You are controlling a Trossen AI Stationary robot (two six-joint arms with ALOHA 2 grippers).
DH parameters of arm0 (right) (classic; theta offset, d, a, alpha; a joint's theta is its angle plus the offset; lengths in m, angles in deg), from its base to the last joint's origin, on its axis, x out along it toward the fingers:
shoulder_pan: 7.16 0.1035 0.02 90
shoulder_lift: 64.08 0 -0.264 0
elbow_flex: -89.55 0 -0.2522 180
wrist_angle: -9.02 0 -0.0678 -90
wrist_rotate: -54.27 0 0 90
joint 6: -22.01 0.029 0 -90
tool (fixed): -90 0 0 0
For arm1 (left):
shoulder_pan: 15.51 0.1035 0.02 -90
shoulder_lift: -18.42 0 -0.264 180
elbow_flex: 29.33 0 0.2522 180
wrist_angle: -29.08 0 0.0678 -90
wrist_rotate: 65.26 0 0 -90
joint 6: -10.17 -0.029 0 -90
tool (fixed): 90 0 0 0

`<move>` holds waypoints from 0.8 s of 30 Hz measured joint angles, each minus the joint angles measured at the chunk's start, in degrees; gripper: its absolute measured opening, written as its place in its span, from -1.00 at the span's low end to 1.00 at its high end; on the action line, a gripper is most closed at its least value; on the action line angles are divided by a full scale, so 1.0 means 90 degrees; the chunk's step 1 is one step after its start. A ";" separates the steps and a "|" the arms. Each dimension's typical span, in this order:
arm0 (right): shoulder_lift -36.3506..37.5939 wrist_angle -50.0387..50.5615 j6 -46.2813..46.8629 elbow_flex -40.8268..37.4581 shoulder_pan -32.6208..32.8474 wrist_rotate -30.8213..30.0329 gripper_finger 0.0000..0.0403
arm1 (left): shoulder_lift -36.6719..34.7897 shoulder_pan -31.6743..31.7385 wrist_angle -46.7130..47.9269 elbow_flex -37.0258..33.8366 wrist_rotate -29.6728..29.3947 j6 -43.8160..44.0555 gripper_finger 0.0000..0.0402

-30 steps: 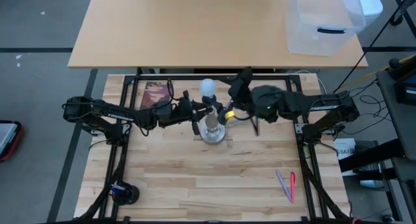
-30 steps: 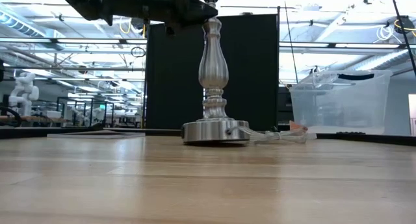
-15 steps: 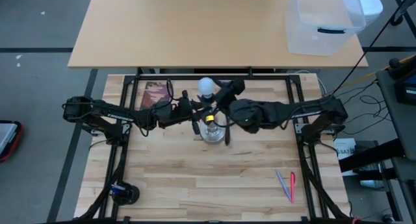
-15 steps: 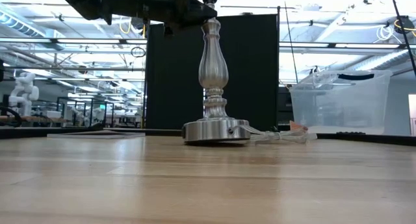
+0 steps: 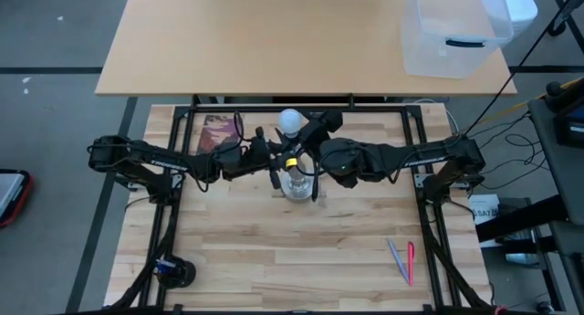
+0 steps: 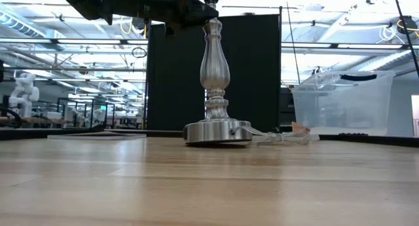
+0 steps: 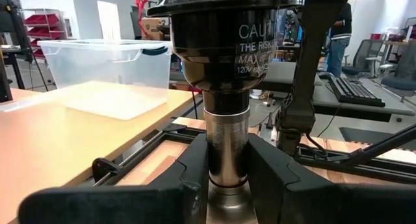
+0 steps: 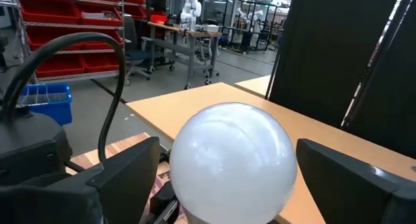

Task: Screw lightbulb
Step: Remove the lightbulb from the lamp

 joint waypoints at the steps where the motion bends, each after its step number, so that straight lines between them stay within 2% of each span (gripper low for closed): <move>1: 0.0000 0.0000 0.0000 0.0000 0.0000 0.0025 0.73 | 0.0000 0.0002 0.0000 0.0000 0.0000 0.0001 -0.63; 12: 0.0019 0.0026 -0.0256 0.0000 0.0000 0.0441 0.30 | -0.0002 0.0010 0.0044 -0.0010 0.0078 -0.0099 -0.63; 17: 0.0053 0.0118 -0.0573 0.0001 0.0017 0.0581 0.36 | -0.0001 0.0013 0.0057 -0.0012 0.0276 -0.0168 -0.63; 24: 0.0265 0.0668 -0.0798 0.0012 -0.0036 0.1428 0.36 | -0.0002 0.0015 0.0140 -0.0012 0.0415 -0.0339 -0.63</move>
